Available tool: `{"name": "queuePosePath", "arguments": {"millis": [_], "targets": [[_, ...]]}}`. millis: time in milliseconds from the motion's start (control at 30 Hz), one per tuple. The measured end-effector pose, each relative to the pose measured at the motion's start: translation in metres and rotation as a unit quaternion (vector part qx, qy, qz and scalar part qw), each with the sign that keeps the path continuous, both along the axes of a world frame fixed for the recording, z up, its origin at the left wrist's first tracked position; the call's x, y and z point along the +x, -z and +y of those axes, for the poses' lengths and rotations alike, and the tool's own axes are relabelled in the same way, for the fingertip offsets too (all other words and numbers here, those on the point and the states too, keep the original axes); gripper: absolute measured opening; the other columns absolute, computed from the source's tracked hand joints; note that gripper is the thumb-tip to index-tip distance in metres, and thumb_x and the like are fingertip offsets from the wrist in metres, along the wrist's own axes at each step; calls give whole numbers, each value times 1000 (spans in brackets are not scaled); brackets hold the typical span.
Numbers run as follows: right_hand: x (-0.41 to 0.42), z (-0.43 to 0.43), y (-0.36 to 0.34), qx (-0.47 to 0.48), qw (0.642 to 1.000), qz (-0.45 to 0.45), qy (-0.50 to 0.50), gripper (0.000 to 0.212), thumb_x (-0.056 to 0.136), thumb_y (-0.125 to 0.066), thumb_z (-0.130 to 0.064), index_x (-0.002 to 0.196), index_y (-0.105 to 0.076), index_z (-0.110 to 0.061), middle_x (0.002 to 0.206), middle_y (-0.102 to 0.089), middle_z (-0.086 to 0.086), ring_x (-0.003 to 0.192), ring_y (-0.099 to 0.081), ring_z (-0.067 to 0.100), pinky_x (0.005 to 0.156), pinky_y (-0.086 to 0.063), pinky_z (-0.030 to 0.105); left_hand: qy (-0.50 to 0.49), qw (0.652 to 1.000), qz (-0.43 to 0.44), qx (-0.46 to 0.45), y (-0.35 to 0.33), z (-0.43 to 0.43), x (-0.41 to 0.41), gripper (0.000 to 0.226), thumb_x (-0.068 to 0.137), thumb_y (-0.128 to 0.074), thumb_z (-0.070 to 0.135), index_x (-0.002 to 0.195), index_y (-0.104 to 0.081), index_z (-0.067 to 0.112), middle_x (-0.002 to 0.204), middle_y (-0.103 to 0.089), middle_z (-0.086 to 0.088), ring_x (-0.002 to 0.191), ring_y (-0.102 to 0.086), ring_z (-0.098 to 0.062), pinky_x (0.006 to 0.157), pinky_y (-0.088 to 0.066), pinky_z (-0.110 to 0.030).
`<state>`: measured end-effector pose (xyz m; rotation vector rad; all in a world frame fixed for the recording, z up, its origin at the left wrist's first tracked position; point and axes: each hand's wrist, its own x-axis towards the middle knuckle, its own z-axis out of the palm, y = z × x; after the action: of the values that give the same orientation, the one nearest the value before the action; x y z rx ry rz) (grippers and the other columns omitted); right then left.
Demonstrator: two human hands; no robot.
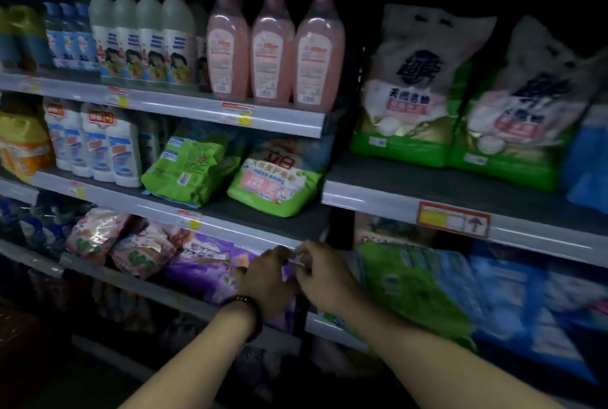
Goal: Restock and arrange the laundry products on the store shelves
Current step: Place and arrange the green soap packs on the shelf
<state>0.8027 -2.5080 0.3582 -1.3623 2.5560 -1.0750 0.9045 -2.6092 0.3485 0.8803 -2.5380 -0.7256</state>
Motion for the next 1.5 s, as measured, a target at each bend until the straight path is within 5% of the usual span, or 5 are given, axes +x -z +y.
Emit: {"name": "queuePosePath", "arguments": {"millis": [767,967,1100,1300,1500], "targets": [[-125,209,105,-292,684,-597,301,37,94,-78,-23,119,-56,-7,110,-66,23,100,-69,33,96,-59,45,-60,972,-52,223,95,133,-183,106,41,-45,101,105,-73,21,103,-76,-6,90,-73,-29,84,-63,-42],[-136,211,108,-289,669,-619,293,28,92,-81,-30,100,-61,-13,105,-73,23,93,-74,33,79,-62,43,9,903,11,430,139,81,-223,141,23,-86,90,144,-62,23,145,-64,-3,125,-66,-30,107,-54,-52],[-137,213,107,-292,670,-619,288,40,87,-84,-38,110,-65,-12,104,-76,23,94,-76,35,74,-63,41,56,884,39,463,73,123,-189,67,75,-93,42,131,-66,16,132,-65,1,122,-66,-31,106,-54,-47],[-129,217,98,-323,648,-610,322,45,86,-84,-44,115,-67,-15,110,-76,15,95,-73,31,69,-61,40,56,840,53,537,118,124,-191,105,36,-105,59,129,-70,27,132,-73,1,113,-73,-31,98,-58,-51],[-119,237,94,-293,661,-608,329,40,84,-87,-34,111,-67,-12,100,-76,12,85,-71,26,66,-57,33,114,729,122,664,105,155,-155,65,81,-83,60,134,-70,24,134,-71,-14,123,-68,-37,112,-48,-57]]}}
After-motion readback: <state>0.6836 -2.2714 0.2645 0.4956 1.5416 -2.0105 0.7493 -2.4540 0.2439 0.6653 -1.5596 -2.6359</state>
